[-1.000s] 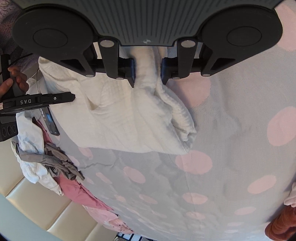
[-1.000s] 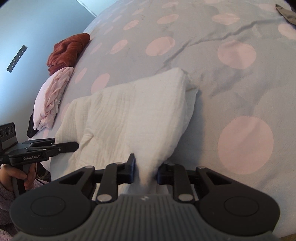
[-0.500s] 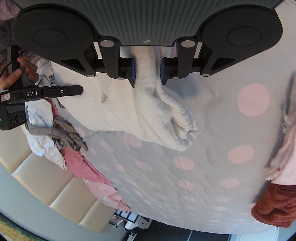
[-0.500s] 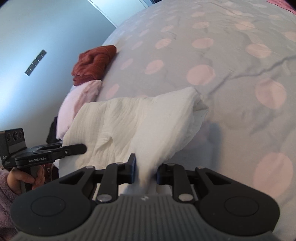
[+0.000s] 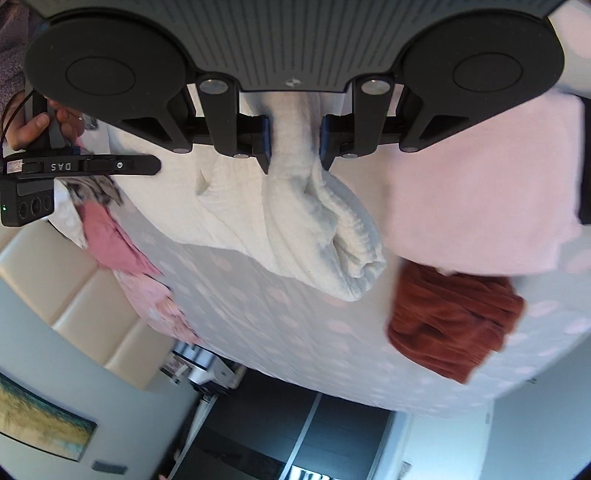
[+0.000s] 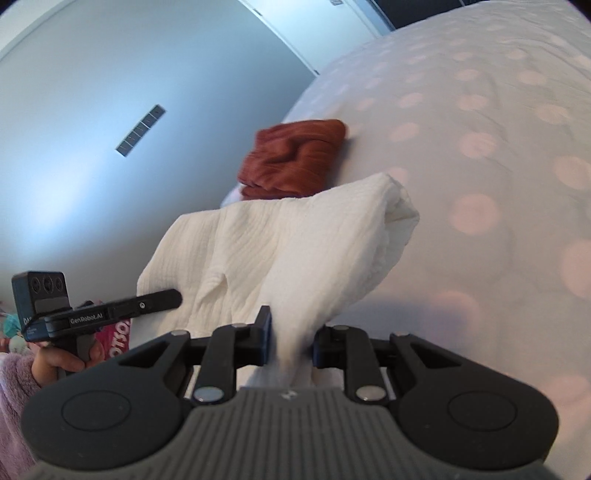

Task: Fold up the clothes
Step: 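Carry the folded white top with both tools onto the pink clothes stack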

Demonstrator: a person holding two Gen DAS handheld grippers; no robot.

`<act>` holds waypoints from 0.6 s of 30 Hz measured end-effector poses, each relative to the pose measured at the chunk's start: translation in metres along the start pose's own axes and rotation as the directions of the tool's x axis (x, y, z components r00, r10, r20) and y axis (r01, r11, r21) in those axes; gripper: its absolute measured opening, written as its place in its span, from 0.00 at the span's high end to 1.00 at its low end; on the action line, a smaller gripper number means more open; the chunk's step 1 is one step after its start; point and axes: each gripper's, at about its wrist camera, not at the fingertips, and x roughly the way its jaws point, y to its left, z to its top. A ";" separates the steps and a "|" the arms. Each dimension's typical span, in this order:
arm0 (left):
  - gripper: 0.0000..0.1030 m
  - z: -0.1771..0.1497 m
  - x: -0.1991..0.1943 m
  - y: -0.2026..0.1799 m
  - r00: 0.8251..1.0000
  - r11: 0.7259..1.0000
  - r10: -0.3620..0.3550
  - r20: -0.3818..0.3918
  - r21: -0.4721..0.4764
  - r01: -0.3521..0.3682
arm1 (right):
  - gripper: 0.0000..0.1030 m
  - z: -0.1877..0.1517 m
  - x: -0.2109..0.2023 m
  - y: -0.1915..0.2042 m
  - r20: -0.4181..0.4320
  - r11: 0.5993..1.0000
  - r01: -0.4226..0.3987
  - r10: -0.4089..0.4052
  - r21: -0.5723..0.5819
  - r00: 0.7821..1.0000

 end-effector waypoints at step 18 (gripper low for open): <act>0.80 0.041 0.009 0.225 0.995 0.975 0.069 0.076 -0.217 -0.051 | 0.78 0.044 0.220 0.072 -0.021 0.995 -0.090 0.091 0.037 0.996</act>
